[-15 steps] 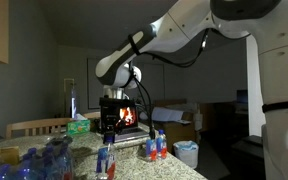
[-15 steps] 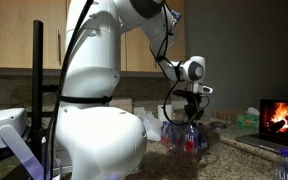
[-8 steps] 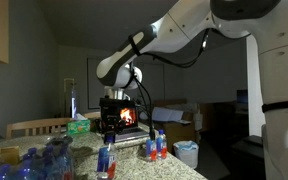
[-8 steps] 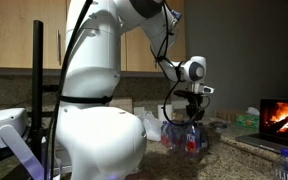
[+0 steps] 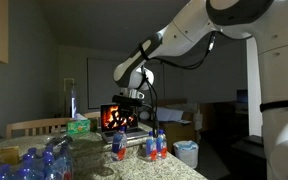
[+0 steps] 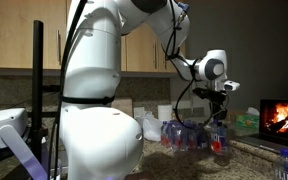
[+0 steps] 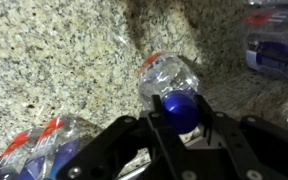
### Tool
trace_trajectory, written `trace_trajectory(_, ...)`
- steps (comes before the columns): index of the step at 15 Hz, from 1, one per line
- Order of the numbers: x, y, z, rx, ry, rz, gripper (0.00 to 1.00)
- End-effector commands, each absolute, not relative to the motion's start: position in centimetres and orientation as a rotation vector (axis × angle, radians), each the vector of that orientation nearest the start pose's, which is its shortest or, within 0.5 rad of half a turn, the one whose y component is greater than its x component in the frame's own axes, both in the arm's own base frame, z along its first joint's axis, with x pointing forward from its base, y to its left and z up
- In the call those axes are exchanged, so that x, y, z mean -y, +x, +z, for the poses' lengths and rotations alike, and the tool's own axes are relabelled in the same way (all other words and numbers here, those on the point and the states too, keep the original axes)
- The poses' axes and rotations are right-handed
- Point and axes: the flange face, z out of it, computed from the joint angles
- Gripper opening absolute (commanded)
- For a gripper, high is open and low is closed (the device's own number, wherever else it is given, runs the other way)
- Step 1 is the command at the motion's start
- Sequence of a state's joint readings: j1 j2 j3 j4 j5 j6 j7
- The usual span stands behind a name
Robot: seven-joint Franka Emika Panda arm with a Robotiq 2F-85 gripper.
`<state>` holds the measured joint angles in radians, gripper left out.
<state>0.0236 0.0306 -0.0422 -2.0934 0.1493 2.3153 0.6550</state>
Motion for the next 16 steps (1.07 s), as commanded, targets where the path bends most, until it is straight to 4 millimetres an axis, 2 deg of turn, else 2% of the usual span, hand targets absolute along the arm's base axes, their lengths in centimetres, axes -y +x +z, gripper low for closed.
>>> trace_trajectory(1,4.8,57.2,43.4,-1.263,-2.680,-0.263,0.15)
trace_trajectory(4,7.9,57.9,43.0,-1.341,-2.630,-0.255,0.15)
trace_trajectory(8,10.7,58.7,41.5,-1.398,-2.645,-0.205,0.15)
trace_trajectory(12,12.0,59.9,39.7,-1.423,-2.677,-0.145,0.15)
trace_trajectory(16,12.5,60.8,38.8,-1.400,-2.711,-0.081,0.15)
